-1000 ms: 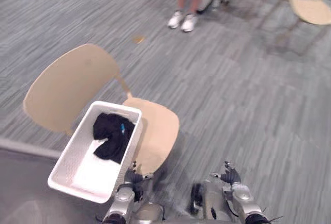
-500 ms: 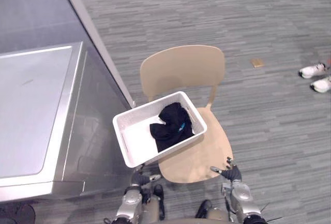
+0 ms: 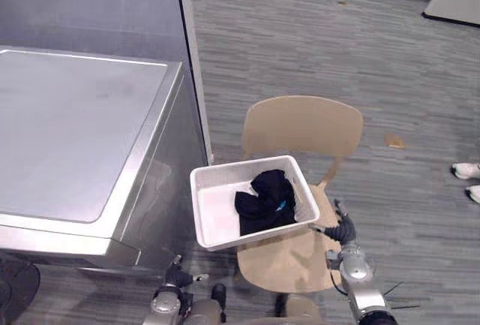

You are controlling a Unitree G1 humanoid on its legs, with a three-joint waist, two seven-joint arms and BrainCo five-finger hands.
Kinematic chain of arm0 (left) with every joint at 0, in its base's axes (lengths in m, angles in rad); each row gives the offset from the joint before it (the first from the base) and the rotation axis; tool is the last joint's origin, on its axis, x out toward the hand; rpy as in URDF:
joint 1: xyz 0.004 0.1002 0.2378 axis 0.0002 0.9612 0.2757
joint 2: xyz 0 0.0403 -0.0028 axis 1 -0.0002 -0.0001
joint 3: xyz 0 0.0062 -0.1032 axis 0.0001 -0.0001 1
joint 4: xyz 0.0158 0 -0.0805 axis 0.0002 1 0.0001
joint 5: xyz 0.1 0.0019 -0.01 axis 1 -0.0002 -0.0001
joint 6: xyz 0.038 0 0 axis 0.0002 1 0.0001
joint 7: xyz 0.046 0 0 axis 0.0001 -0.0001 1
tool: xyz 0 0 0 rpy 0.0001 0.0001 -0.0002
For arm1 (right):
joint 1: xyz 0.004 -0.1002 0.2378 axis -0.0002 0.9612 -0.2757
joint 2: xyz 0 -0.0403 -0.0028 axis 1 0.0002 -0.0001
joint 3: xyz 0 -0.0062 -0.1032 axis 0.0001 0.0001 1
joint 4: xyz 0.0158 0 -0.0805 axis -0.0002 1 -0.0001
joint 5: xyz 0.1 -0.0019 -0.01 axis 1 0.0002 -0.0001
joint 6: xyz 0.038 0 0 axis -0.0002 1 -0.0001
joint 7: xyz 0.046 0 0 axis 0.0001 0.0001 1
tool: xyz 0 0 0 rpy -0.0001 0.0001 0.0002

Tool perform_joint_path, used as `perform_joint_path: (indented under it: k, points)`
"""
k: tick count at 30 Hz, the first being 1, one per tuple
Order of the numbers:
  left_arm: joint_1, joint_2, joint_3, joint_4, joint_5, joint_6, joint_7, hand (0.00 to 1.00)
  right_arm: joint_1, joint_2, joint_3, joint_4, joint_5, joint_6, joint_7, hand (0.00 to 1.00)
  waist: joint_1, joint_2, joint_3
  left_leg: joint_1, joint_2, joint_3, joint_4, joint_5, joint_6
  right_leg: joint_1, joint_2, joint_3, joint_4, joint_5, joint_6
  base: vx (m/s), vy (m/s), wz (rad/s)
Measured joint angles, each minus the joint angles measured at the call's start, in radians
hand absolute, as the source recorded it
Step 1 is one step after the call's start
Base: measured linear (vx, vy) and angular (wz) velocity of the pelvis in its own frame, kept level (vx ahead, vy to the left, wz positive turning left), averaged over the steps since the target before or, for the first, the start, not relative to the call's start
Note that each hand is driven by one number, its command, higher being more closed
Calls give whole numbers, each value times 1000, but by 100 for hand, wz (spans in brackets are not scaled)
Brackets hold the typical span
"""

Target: Pick up the laundry basket with both hands and put the clothes into the washing machine.

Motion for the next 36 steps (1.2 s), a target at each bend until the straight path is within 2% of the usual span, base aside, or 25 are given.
perform_joint_path:
  k: [1,3,4,9,10,13,17,19,20,22,25,29,30,36]
  points:
    - [4,-17,-1,-2,13,-10,-2,0,-12,-22,8,-23,-25,0,4,0,6,32,0,-5,19,0,-20,7,-9,0,22,-3,-34,15,-10,122,-122,9]
    - [11,-19,1,-1,20,-10,-3,0,-47,-49,43,-27,-47,0,14,0,3,56,0,-13,40,-1,-49,20,-28,1,45,-17,-72,36,-20,119,-124,-3]
    - [16,-11,3,-1,22,-10,-3,0,-74,-69,77,-20,-61,0,26,0,3,59,0,-13,54,-10,-70,34,-48,9,61,-28,-101,45,-26,121,-131,10]
    - [-2,-5,2,-12,30,-32,-8,0,-251,-140,167,116,-79,-1,47,0,10,60,12,-21,69,-58,-101,73,-80,63,80,-113,-175,61,-37,83,-97,41]
    - [-5,-5,1,-13,30,-32,-10,0,-281,-147,178,139,-79,-1,46,0,12,64,17,-27,69,-66,-104,77,-82,63,81,-123,-179,64,-40,8,-55,42]
    - [-34,-2,4,-22,29,-33,-19,0,-426,-172,213,258,-92,-1,46,0,51,84,83,-59,69,-101,-109,110,-91,60,84,-167,-193,76,-49,-46,-29,43]
    - [-64,5,12,-21,24,-44,-19,0,-625,-190,231,441,-98,9,45,0,67,107,174,-145,68,-151,-113,163,-98,10,89,-239,-191,87,-65,-133,-28,53]
    - [-73,8,27,-19,17,-46,-19,0,-716,-200,235,518,-101,21,44,0,93,112,224,-160,73,-156,-132,194,-105,-12,93,-244,-187,95,-68,-156,-24,15]
    - [-82,7,33,-19,16,-46,-19,0,-749,-214,236,555,-107,25,43,0,106,124,231,-179,76,-168,-142,199,-105,-36,94,-251,-177,95,-68,-168,-20,21]
    - [-125,9,45,-19,7,-50,-17,0,-839,-271,236,641,-115,49,42,0,114,167,260,-219,83,-196,-187,226,-90,-97,92,-282,-134,92,-71,-181,-1,36]
    - [-173,29,51,-19,-9,-50,-9,0,-929,-298,234,705,-141,73,39,0,122,176,296,-259,80,-202,-202,242,-92,-159,81,-281,-91,91,-70,-140,24,8]
    - [-235,33,51,-22,-54,-54,25,0,-1006,-328,191,801,-199,117,1,0,146,178,302,-319,72,-203,-202,261,-91,-247,63,-269,-35,83,-72,-82,-1,-5]
    - [-246,29,51,-23,-65,-54,29,0,-1023,-335,174,813,-210,122,-3,100,146,182,305,-333,68,-204,-202,266,-89,-269,56,-267,-15,76,-71,-50,-33,2]
    - [-270,-8,54,-51,-131,-67,48,0,-1051,-379,181,800,-218,125,-26,100,157,183,308,-381,51,-201,-202,275,-94,-374,19,-236,110,17,-74,-19,-67,2]
